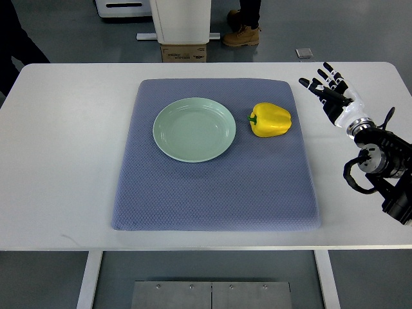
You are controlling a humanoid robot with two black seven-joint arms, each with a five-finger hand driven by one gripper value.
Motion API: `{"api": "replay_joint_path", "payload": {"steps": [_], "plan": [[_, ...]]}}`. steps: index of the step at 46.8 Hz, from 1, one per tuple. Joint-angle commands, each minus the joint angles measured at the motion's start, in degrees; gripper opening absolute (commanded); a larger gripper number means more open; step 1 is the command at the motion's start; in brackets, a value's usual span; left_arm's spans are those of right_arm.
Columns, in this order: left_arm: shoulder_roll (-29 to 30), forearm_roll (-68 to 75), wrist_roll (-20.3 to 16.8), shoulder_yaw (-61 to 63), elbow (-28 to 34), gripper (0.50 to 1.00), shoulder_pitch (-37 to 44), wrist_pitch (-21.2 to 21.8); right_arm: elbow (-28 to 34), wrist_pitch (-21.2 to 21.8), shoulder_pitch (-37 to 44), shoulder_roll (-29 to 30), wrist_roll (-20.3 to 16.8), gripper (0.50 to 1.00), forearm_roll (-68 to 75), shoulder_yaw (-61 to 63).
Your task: Place yellow pepper on plate with right hand
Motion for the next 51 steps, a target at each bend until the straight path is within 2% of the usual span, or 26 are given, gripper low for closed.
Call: {"api": "replay_joint_path", "payload": {"steps": [1,51], "plan": [[0.0,0.0,0.0,0.0,0.0,1.0,0.0,0.0,0.0,0.0,0.0,0.0,0.0,1.0,0.0,0.0],[0.0,0.2,0.0,0.3,-0.1,1.0,-0.3,0.3,-0.2,-0.1,-1.0,0.3,0.0,1.0,0.0,-0.1]]}}
